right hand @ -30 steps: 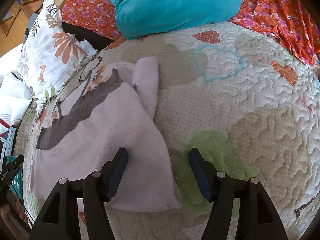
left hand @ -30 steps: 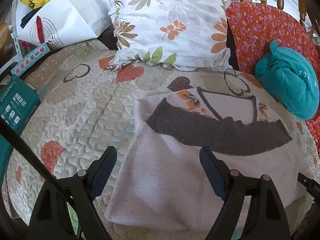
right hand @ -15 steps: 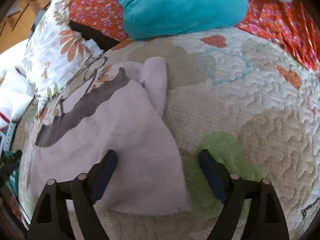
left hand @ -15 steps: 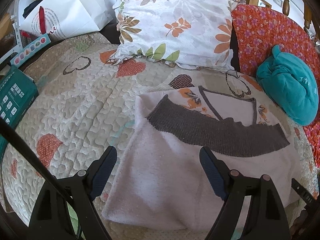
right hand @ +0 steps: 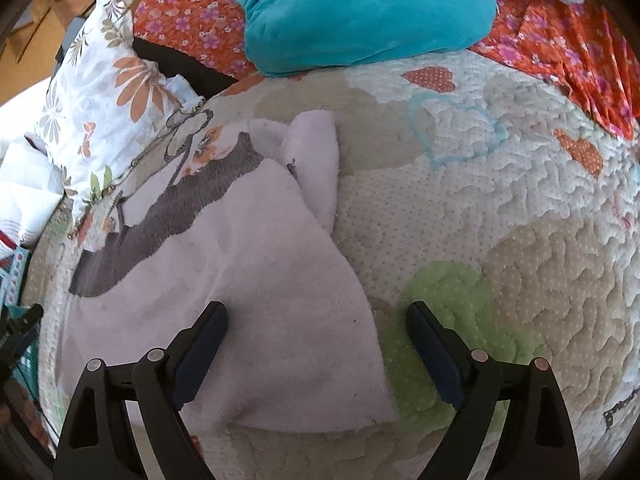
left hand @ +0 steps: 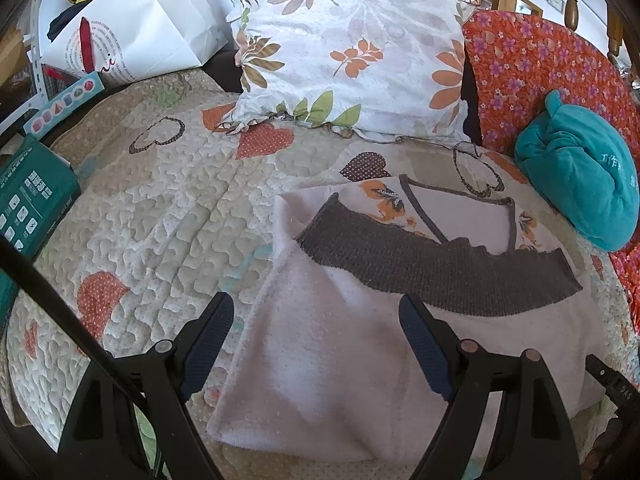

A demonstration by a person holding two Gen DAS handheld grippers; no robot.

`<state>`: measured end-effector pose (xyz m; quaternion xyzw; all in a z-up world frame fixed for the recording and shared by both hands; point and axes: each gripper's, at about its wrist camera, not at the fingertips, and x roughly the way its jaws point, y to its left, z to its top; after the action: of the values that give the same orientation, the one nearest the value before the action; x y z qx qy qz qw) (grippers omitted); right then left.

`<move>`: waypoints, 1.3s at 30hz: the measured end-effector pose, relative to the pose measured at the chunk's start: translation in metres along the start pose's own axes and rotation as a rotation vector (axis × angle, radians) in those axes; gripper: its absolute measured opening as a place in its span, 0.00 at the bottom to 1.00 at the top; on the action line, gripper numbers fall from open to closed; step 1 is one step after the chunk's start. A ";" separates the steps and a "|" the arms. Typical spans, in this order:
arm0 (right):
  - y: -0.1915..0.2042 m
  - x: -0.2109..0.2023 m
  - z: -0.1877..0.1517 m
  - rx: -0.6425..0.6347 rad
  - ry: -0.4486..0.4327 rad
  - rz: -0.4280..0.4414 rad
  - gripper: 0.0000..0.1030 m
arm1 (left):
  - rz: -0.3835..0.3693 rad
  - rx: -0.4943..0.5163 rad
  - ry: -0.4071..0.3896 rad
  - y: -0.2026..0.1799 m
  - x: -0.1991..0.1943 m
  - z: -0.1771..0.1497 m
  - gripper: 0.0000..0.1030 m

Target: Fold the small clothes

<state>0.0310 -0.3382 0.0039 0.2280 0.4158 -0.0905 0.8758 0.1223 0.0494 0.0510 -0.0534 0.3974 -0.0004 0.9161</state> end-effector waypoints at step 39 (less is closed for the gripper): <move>0.248 0.024 0.023 -0.272 0.144 0.335 0.22 | 0.197 -0.374 -0.075 0.146 -0.032 0.033 0.81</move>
<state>0.1482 -0.1302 0.0780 0.1797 0.4417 0.1296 0.8694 0.1179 0.1992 0.0822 -0.1832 0.3593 0.1647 0.9001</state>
